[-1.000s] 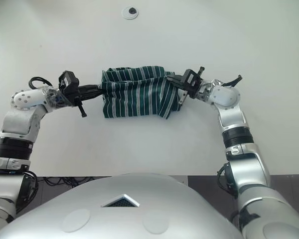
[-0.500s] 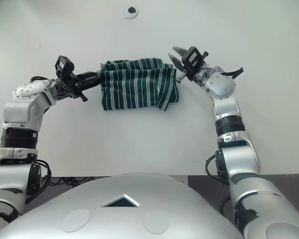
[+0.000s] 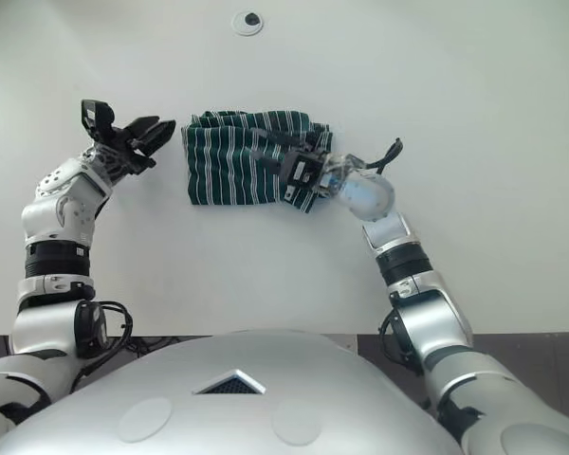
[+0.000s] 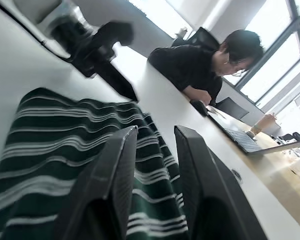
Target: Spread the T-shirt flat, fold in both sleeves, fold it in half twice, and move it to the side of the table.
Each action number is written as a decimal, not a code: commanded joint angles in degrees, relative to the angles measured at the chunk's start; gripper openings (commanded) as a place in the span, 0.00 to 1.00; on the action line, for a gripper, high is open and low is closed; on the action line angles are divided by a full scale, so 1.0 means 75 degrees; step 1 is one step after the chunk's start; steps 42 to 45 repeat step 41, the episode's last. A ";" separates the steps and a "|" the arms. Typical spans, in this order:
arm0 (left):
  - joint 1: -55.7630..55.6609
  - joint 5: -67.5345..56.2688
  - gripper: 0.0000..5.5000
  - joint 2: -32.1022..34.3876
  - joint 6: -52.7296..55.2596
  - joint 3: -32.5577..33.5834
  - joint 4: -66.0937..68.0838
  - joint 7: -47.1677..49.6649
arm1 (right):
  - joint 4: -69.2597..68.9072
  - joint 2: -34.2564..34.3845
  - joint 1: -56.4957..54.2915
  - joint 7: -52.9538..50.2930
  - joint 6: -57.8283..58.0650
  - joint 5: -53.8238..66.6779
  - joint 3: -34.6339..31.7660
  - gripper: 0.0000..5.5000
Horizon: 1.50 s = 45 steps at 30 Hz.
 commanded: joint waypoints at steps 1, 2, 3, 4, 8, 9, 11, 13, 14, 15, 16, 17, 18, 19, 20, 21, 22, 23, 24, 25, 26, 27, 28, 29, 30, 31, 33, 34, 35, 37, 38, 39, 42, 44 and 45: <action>0.0372 -0.0251 0.41 -0.0756 -0.1116 0.0453 -0.1057 0.0466 | 0.1084 0.0059 -0.0466 -0.0658 0.1038 -0.0885 0.0194 0.25; 0.0523 -0.0290 0.41 -0.1024 -0.1443 0.0458 -0.1330 0.0535 | 0.1511 0.0083 -0.0635 -0.0901 0.1380 -0.0931 0.0094 0.25; 0.0653 -0.0251 0.41 -0.1320 -0.1889 0.0419 -0.1478 0.0578 | 0.2047 0.0056 -0.0835 -0.1206 0.1821 -0.0795 -0.0172 0.25; 0.0712 -0.0240 0.41 -0.1578 -0.2241 0.0399 -0.1484 0.0609 | 0.2449 -0.0009 -0.0953 -0.1313 0.2213 -0.0495 -0.0513 0.25; 0.0588 0.0290 0.41 -0.2302 -0.3638 0.0212 -0.0320 0.0807 | 0.3463 -0.0688 -0.0895 -0.0857 0.3342 0.1375 -0.2349 0.25; 0.0504 0.0366 0.41 -0.2369 -0.3855 0.0214 -0.0051 0.0857 | 0.3436 -0.0849 -0.0776 -0.0479 0.3732 0.2010 -0.2896 0.25; 0.0399 0.0298 0.41 -0.2498 -0.4196 0.0399 0.0349 0.1009 | 0.3423 -0.1072 -0.0754 0.0030 0.4374 0.2937 -0.3686 0.25; 0.0368 0.0311 0.41 -0.2547 -0.4511 0.0461 0.0711 0.1063 | 0.3468 -0.1279 -0.0804 0.0072 0.4733 0.3481 -0.4277 0.25; 0.0351 0.0289 0.41 -0.2547 -0.4627 0.0485 0.0819 0.1040 | 0.3461 -0.1336 -0.0822 0.0086 0.4849 0.3635 -0.4455 0.25; 0.0329 0.0234 0.41 -0.2544 -0.4717 0.0532 0.0886 0.1020 | 0.3455 -0.1357 -0.0856 0.0086 0.4901 0.3721 -0.4553 0.25; 0.0295 0.0191 0.41 -0.2525 -0.4784 0.0580 0.0964 0.1009 | 0.3460 -0.1349 -0.0905 0.0091 0.4913 0.3756 -0.4607 0.25; 0.0259 0.0164 0.41 -0.2504 -0.4842 0.0615 0.1041 0.1004 | 0.3409 -0.1314 -0.0950 0.0123 0.4914 0.3804 -0.4658 0.25; 0.0221 0.0151 0.41 -0.2484 -0.4896 0.0642 0.1123 0.0995 | 0.3365 -0.1275 -0.0991 0.0145 0.4899 0.3832 -0.4693 0.25; 0.0189 0.0132 0.41 -0.2476 -0.4977 0.0669 0.1184 0.0951 | 0.3171 -0.1149 -0.1029 0.0278 0.4763 0.3981 -0.4781 0.25; 0.0152 0.0110 0.41 -0.2470 -0.5052 0.0696 0.1245 0.0903 | 0.2966 -0.1025 -0.1051 0.0390 0.4642 0.4139 -0.4876 0.25; 0.0123 0.0086 0.41 -0.2471 -0.5168 0.0716 0.1280 0.0839 | 0.2452 -0.0823 -0.0986 0.0632 0.4425 0.4428 -0.4974 0.25; 0.0088 0.0015 0.41 -0.2483 -0.5258 0.0748 0.1306 0.0745 | 0.1838 -0.0589 -0.0903 0.0830 0.4122 0.4724 -0.5082 0.25; 0.0056 -0.0080 0.41 -0.2494 -0.5347 0.0784 0.1309 0.0619 | 0.1280 -0.0389 -0.0852 0.0929 0.3724 0.4905 -0.5130 0.25; 0.0032 -0.0177 0.41 -0.2496 -0.5419 0.0820 0.1315 0.0495 | 0.0910 -0.0240 -0.0846 0.0945 0.3366 0.4960 -0.5147 0.25; 0.0004 -0.0300 0.41 -0.2500 -0.5502 0.0881 0.1324 0.0362 | 0.0713 -0.0131 -0.0961 0.0795 0.2946 0.4833 -0.5120 0.25; -0.0022 -0.0403 0.41 -0.2502 -0.5598 0.0942 0.1339 0.0260 | 0.0645 -0.0071 -0.1117 0.0588 0.2613 0.4640 -0.5071 0.25; -0.0057 -0.0510 0.41 -0.2501 -0.5713 0.1026 0.1364 0.0179 | 0.0664 -0.0054 -0.1347 0.0232 0.2307 0.4333 -0.4989 0.25; -0.0093 -0.0584 0.41 -0.2507 -0.5838 0.1098 0.1351 0.0149 | 0.0697 -0.0041 -0.1597 -0.0150 0.2083 0.4065 -0.4919 0.25; -0.0136 -0.0482 0.41 -0.2496 -0.6150 0.1171 0.1372 0.0285 | 0.0803 0.0002 -0.1883 -0.0781 0.2048 0.3810 -0.4933 0.25; -0.0191 -0.0288 0.41 -0.2469 -0.6497 0.1221 0.1446 0.0468 | 0.0898 0.0061 -0.2073 -0.1334 0.2025 0.3644 -0.5000 0.25; -0.0258 0.0266 0.41 -0.2359 -0.7076 0.1257 0.1639 0.0938 | 0.0988 0.0230 -0.2103 -0.1832 0.2001 0.3613 -0.5115 0.25; -0.0370 0.1234 0.41 -0.2169 -0.8154 0.1303 0.2058 0.1686 | 0.1045 0.0533 -0.1688 -0.2260 0.1781 0.3311 -0.4914 0.25; -0.0408 0.1726 0.41 -0.2064 -0.8539 0.1278 0.2208 0.2075 | 0.1026 0.0642 -0.1370 -0.2385 0.1230 0.3129 -0.4833 0.25; -0.0451 0.2017 0.41 -0.1993 -0.8757 0.1225 0.2339 0.2305 | 0.0990 0.0699 -0.1109 -0.2531 0.0708 0.2922 -0.4791 0.25; -0.0549 0.2564 0.41 -0.1839 -0.8880 0.1084 0.2724 0.2829 | 0.1014 0.0868 -0.0715 -0.2811 0.0018 0.2841 -0.4878 0.25; -0.0563 0.2676 0.41 -0.1786 -0.8925 0.1043 0.2874 0.2978 | 0.1144 0.0920 -0.0618 -0.3119 -0.0312 0.2616 -0.4879 0.25; -0.0535 0.2718 0.41 -0.1733 -0.8954 0.1033 0.2941 0.3083 | 0.1276 0.1005 -0.0528 -0.3402 -0.0546 0.2385 -0.4845 0.25; -0.0441 0.2448 0.41 -0.1687 -0.8905 0.1030 0.2914 0.3009 | 0.1486 0.1229 -0.0473 -0.4335 -0.0219 0.1845 -0.4715 0.25; -0.0441 0.2448 0.41 -0.1687 -0.8905 0.1030 0.2914 0.3009 | 0.1486 0.1229 -0.0473 -0.4335 -0.0219 0.1845 -0.4715 0.25; -0.0441 0.2448 0.41 -0.1687 -0.8905 0.1030 0.2914 0.3009 | 0.1486 0.1229 -0.0473 -0.4335 -0.0219 0.1845 -0.4715 0.25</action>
